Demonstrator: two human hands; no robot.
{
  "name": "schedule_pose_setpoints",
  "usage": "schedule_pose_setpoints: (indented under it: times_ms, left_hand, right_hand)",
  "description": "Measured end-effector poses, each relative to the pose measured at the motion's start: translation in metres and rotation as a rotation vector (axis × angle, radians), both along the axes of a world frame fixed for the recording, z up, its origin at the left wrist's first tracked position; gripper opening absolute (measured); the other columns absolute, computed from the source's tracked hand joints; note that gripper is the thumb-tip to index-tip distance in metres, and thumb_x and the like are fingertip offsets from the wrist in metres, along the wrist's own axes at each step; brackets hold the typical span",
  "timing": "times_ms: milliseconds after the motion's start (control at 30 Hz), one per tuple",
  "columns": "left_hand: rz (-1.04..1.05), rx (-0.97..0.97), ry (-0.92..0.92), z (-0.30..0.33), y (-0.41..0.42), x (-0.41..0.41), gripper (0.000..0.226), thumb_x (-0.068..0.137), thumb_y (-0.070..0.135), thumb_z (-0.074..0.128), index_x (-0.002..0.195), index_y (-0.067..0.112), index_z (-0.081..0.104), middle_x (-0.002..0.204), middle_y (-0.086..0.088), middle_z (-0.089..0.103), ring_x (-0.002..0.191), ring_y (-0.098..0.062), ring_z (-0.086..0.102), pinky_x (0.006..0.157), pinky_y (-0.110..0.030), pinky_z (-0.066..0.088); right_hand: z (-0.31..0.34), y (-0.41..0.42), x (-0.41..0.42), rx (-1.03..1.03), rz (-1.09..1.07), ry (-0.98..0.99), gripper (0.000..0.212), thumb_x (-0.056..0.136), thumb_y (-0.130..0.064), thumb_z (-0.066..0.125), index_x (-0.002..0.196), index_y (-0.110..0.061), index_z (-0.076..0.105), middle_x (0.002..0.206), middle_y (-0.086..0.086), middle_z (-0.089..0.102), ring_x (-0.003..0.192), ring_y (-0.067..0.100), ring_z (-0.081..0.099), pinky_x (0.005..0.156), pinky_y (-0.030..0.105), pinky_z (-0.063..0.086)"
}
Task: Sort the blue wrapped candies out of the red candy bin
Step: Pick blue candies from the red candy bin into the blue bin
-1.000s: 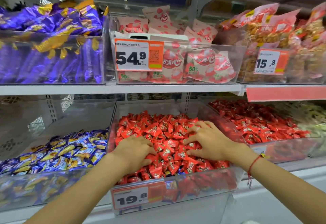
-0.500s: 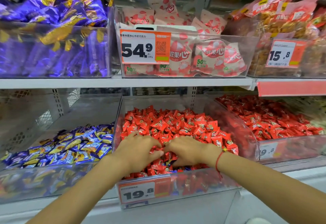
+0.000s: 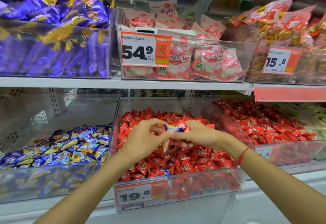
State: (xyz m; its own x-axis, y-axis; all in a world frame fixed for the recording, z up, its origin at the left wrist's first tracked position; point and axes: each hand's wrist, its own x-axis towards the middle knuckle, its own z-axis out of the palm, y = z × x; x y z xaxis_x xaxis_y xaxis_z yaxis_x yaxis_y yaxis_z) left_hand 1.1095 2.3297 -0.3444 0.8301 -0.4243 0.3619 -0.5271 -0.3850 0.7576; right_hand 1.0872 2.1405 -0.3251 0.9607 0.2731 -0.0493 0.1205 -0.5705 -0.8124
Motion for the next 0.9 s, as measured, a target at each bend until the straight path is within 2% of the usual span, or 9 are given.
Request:
schedule_pose_setpoints:
  times_ms: [100,267,400,500,600,700,767,833,900]
  left_hand:
    - [-0.122,-0.091,0.115,0.007,0.003,-0.008,0.034,0.083,0.032,0.074,0.114,0.03,0.062,0.108,0.016,0.062,0.08,-0.003,0.07,0.061,-0.016,0.052]
    - [-0.11,-0.081,0.085,0.006,0.016,-0.019,0.014,0.08,0.025,0.078,0.091,0.032,0.071,0.095,0.008,0.071,0.072,-0.019,0.072,0.063,-0.033,0.054]
    - [0.071,0.024,-0.134,0.007,0.03,-0.03,0.007,0.083,0.038,0.072,0.085,0.039,0.065,0.092,0.023,0.066,0.072,0.003,0.065,0.063,-0.026,0.049]
    - [0.24,0.153,-0.427,0.002,0.045,-0.04,0.011,0.088,0.043,0.062,0.098,0.043,0.057,0.088,0.029,0.058,0.08,0.009,0.057,0.055,-0.019,0.041]
    - [0.274,0.216,-0.564,-0.008,0.063,-0.04,0.026,0.092,0.046,0.053,0.117,0.041,0.059,0.092,0.026,0.051,0.072,0.011,0.049,0.049,-0.01,0.032]
    - [0.254,0.291,-0.665,-0.013,0.07,-0.04,0.026,0.096,0.046,0.049,0.113,0.035,0.066,0.1,0.022,0.057,0.077,0.008,0.044,0.046,-0.006,0.026]
    - [0.223,0.328,-0.729,-0.016,0.069,-0.04,0.025,0.095,0.041,0.05,0.111,0.033,0.067,0.1,0.02,0.059,0.085,0.004,0.052,0.046,-0.008,0.031]
    - [0.222,0.309,-0.741,-0.017,0.069,-0.04,0.025,0.094,0.041,0.051,0.11,0.033,0.067,0.102,0.019,0.062,0.091,0.001,0.055,0.051,-0.011,0.039]
    - [0.24,0.257,-0.708,-0.017,0.068,-0.043,0.023,0.092,0.041,0.055,0.109,0.032,0.066,0.105,0.019,0.066,0.1,0.0,0.052,0.062,-0.015,0.045]
  right_hand:
    - [0.005,0.006,-0.009,0.076,0.001,0.015,0.015,0.092,-0.027,0.063,0.083,-0.015,0.061,0.055,-0.008,0.056,0.049,0.005,0.046,0.049,0.017,0.037]
    - [0.005,0.012,-0.02,-0.021,0.006,0.075,0.021,0.089,-0.024,0.068,0.102,-0.014,0.054,0.08,0.0,0.059,0.067,0.009,0.052,0.058,0.021,0.042]
    - [0.002,0.016,-0.025,-0.06,-0.006,0.082,0.005,0.099,-0.025,0.052,0.103,-0.023,0.053,0.077,-0.005,0.051,0.063,0.005,0.046,0.055,0.014,0.04]
    - [-0.006,0.006,-0.014,-0.356,-0.182,-0.125,0.009,0.099,-0.025,0.049,0.106,-0.023,0.054,0.087,-0.011,0.048,0.079,0.005,0.049,0.068,0.017,0.039]
    - [-0.017,-0.001,-0.009,-0.858,-0.356,-0.222,0.039,0.091,-0.037,0.059,0.127,-0.028,0.049,0.122,-0.003,0.049,0.123,0.023,0.04,0.101,0.035,0.032]
    - [-0.013,0.014,-0.011,-0.714,-0.223,-0.315,0.024,0.081,-0.035,0.073,0.104,-0.029,0.069,0.103,-0.01,0.064,0.102,0.013,0.056,0.086,0.03,0.045]
    - [-0.015,0.031,-0.013,-0.652,0.024,-0.065,0.021,0.078,-0.031,0.077,0.096,-0.02,0.074,0.077,-0.013,0.063,0.078,0.009,0.059,0.069,0.023,0.046]
    - [-0.021,0.042,-0.012,-0.821,0.145,0.097,0.035,0.077,-0.032,0.078,0.105,-0.011,0.07,0.079,-0.006,0.061,0.078,0.014,0.055,0.067,0.023,0.043]
    - [-0.023,0.042,-0.007,-0.905,0.118,0.019,0.037,0.078,-0.027,0.078,0.106,-0.006,0.068,0.087,0.004,0.065,0.08,0.02,0.056,0.068,0.026,0.042]
